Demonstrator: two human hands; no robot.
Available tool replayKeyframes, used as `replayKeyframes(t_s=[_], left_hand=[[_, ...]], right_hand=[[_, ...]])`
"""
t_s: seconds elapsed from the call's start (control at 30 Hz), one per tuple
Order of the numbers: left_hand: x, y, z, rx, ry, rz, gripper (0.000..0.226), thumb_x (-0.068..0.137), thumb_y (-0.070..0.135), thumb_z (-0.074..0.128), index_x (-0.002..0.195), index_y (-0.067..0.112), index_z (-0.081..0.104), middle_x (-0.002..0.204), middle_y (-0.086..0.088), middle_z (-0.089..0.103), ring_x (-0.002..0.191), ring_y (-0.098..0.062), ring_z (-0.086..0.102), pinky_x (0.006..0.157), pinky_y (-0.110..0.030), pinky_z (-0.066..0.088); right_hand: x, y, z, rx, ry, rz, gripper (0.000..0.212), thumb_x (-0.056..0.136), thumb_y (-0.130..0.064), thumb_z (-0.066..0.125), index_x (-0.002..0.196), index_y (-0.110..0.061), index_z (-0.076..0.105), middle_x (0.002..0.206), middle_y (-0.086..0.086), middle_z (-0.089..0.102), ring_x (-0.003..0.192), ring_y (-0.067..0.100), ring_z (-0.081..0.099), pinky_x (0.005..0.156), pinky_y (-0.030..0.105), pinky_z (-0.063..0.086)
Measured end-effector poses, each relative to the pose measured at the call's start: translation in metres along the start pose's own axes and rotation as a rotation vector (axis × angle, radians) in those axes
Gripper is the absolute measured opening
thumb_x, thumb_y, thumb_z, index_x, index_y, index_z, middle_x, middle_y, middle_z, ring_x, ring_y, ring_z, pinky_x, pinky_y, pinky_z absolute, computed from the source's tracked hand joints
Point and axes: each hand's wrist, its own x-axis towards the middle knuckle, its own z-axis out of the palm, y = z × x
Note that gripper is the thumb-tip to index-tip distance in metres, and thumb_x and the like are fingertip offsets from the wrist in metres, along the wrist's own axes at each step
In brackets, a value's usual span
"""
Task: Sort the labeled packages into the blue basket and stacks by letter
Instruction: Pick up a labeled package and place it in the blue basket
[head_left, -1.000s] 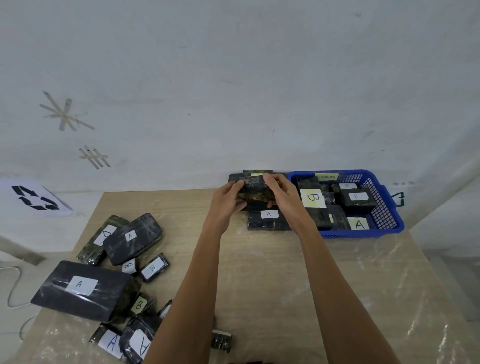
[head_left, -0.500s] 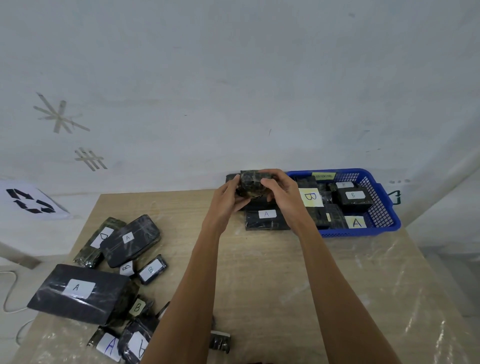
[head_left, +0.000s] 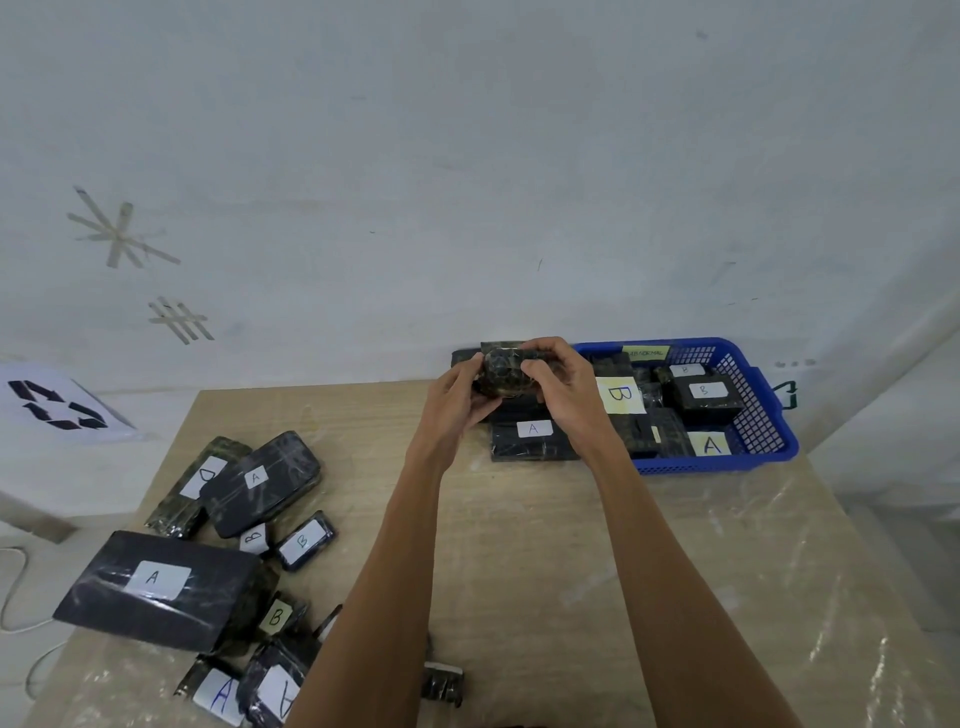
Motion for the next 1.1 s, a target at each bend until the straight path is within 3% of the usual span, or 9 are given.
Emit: replayKeyframes(t_s=[0.13,0.3,0.37,0.5,0.6,0.73,0.83,1.0,1.1], left_hand=[[0.002,-0.003,-0.002,0.002,0.022,0.010,0.035,0.102,0.035,0.057,0.120,0.007,0.068,0.117,-0.014,0.071,0.108,-0.024,0.070,0.098,-0.037,0.057],[0.004,-0.002,-0.007,-0.005,0.085,0.024,0.032,0.097,0.030,0.066,0.113,0.002,0.064,0.117,-0.018,0.067,0.111,-0.029,0.067,0.094,-0.038,0.059],[0.005,-0.002,-0.010,-0.002,0.094,0.024,0.031,0.093,0.027,0.071,0.114,0.005,0.064,0.116,-0.019,0.067,0.111,-0.029,0.067,0.092,-0.037,0.060],[0.008,-0.003,-0.017,0.046,0.103,0.017,0.052,0.082,0.018,0.083,0.127,0.010,0.058,0.110,-0.017,0.071,0.107,-0.028,0.070,0.095,-0.040,0.058],[0.012,-0.003,-0.025,0.083,0.088,0.004,0.068,0.077,0.017,0.087,0.135,0.013,0.052,0.109,-0.010,0.074,0.105,-0.025,0.070,0.096,-0.039,0.057],[0.017,-0.004,-0.035,0.111,0.062,0.037,0.051,0.083,0.007,0.080,0.131,0.006,0.062,0.099,-0.007,0.076,0.096,-0.022,0.073,0.084,-0.029,0.060],[0.018,0.000,-0.036,0.101,0.062,0.039,0.037,0.089,-0.001,0.071,0.125,0.006,0.064,0.092,-0.005,0.072,0.082,-0.014,0.071,0.070,-0.021,0.058],[0.019,-0.012,-0.026,0.139,-0.003,0.048,0.033,0.088,-0.004,0.071,0.118,0.006,0.064,0.104,-0.012,0.071,0.096,-0.026,0.071,0.075,-0.028,0.060],[0.020,-0.018,-0.011,0.152,-0.035,0.049,0.033,0.086,-0.005,0.073,0.116,0.008,0.065,0.106,-0.014,0.071,0.091,-0.021,0.073,0.073,-0.026,0.060]], right_hand=[[-0.002,0.000,0.000,0.005,0.002,0.001,0.018,0.100,-0.011,0.057,0.115,-0.013,0.066,0.105,-0.004,0.065,0.080,-0.006,0.059,0.066,0.015,0.049],[-0.003,0.002,-0.001,0.001,0.045,0.057,0.024,0.100,-0.022,0.060,0.124,-0.023,0.056,0.117,0.006,0.059,0.082,0.016,0.062,0.067,0.018,0.053],[-0.002,0.004,0.000,-0.015,0.056,0.090,0.025,0.100,-0.025,0.061,0.123,-0.025,0.052,0.116,0.009,0.061,0.074,0.019,0.065,0.073,0.028,0.058],[0.001,0.005,0.003,0.022,0.073,0.143,0.019,0.104,-0.016,0.054,0.122,-0.015,0.054,0.108,0.020,0.066,0.074,0.024,0.072,0.066,0.039,0.062],[-0.001,0.007,0.010,0.053,0.083,0.166,0.024,0.102,-0.027,0.059,0.123,-0.015,0.058,0.109,0.016,0.068,0.084,0.027,0.074,0.070,0.041,0.063],[-0.006,0.016,0.016,0.053,0.097,0.174,0.040,0.095,-0.019,0.069,0.132,-0.015,0.055,0.111,0.012,0.070,0.095,0.026,0.072,0.067,0.032,0.062],[-0.010,0.026,0.014,0.058,0.114,0.192,0.042,0.096,-0.011,0.066,0.135,-0.017,0.052,0.111,0.015,0.071,0.098,0.029,0.071,0.070,0.033,0.062],[-0.016,0.035,0.000,0.061,0.182,0.210,0.045,0.097,-0.005,0.063,0.139,-0.016,0.050,0.104,0.011,0.067,0.097,0.027,0.070,0.071,0.035,0.063],[-0.016,0.045,-0.018,0.046,0.194,0.224,0.046,0.098,-0.008,0.063,0.140,-0.019,0.049,0.114,0.013,0.066,0.099,0.024,0.071,0.071,0.035,0.063]])
